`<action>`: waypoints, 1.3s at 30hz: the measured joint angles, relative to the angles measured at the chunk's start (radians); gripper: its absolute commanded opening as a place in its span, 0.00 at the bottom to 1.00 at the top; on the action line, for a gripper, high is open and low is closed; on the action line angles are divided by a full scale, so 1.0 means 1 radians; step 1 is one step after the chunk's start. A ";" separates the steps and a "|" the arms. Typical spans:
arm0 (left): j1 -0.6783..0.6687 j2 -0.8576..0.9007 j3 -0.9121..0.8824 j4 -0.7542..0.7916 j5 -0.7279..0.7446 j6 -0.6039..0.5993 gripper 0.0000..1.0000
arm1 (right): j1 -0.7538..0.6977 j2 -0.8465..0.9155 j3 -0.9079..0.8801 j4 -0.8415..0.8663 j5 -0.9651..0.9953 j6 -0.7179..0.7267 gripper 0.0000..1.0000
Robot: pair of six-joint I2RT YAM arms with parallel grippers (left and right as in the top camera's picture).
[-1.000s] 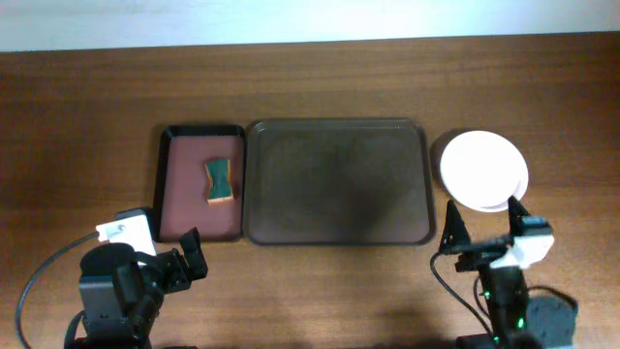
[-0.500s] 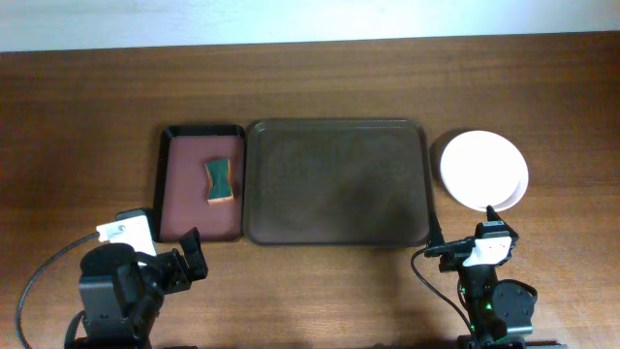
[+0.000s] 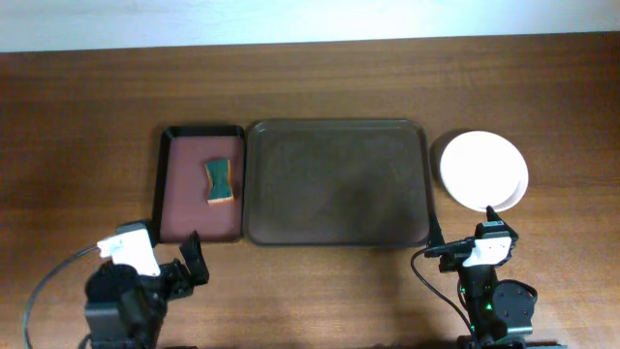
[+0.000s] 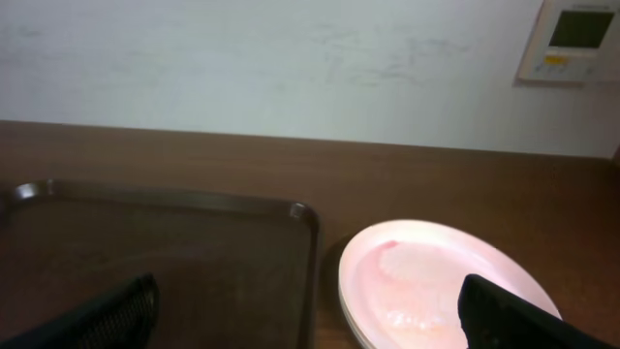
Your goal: Clean dirty plates on tray and stack at the side
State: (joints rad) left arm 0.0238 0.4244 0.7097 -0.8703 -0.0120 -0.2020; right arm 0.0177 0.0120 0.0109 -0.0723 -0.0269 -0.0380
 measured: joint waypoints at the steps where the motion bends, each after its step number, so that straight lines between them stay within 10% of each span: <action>1: 0.000 -0.050 -0.065 0.060 0.000 0.000 0.99 | 0.000 0.000 0.000 0.001 0.000 0.000 0.99; 9: 0.000 -0.410 -0.668 0.927 0.003 0.043 0.99 | -0.002 -0.001 0.000 0.000 0.000 0.000 0.99; 39: 0.000 -0.414 -0.697 0.793 0.039 0.161 0.99 | -0.002 -0.001 0.000 0.000 0.000 -0.001 0.99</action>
State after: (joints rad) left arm 0.0238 0.0109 0.0128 -0.0776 0.0273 -0.0406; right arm 0.0162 0.0109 0.0109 -0.0719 -0.0269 -0.0387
